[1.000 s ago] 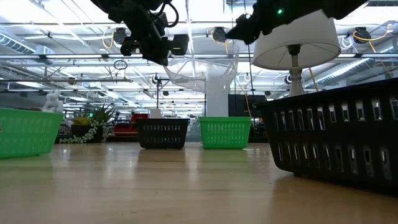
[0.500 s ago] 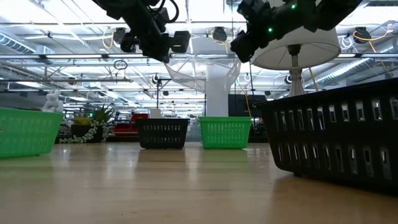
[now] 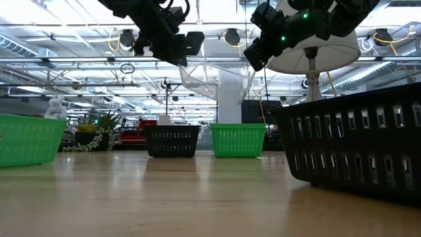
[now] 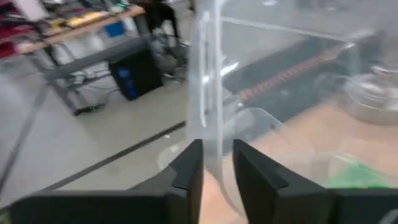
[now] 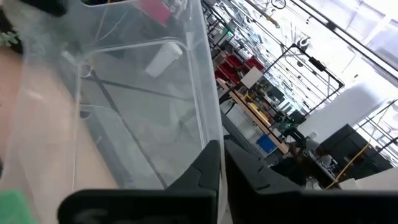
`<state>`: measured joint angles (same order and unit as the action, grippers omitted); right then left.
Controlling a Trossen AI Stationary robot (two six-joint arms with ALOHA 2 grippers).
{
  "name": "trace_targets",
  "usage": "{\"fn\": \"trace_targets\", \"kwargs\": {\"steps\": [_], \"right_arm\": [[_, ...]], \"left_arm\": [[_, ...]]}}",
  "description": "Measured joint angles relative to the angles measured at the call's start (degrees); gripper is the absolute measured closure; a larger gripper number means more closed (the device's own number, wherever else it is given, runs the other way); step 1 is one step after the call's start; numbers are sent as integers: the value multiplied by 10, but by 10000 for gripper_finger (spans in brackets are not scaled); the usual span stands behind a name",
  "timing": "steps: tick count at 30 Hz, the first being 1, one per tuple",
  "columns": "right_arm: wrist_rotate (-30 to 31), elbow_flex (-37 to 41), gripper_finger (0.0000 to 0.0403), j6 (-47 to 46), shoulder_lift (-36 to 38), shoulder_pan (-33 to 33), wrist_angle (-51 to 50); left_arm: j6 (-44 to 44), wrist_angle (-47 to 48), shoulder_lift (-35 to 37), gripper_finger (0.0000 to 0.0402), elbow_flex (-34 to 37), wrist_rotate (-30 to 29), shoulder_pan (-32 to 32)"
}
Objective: Stack baskets by color
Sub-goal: Stack the bottom left transparent bin on the top transparent bin
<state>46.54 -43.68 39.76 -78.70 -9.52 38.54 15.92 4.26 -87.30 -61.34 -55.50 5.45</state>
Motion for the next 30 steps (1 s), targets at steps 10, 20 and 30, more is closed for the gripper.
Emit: {"fn": "trace_targets", "kwargs": {"steps": [10,20,30], "right_arm": [[-89,-11,401,17,4,-43,-39],[-230,-105,402,-54,5,-92,-224],[-371,-139,402,-104,5,-143,-288]], "left_arm": [[-103,19,109,191,0,34,-11],[-304,16,173,179,-6,45,-38],[-387,150,138,178,-89,180,-18]]}}
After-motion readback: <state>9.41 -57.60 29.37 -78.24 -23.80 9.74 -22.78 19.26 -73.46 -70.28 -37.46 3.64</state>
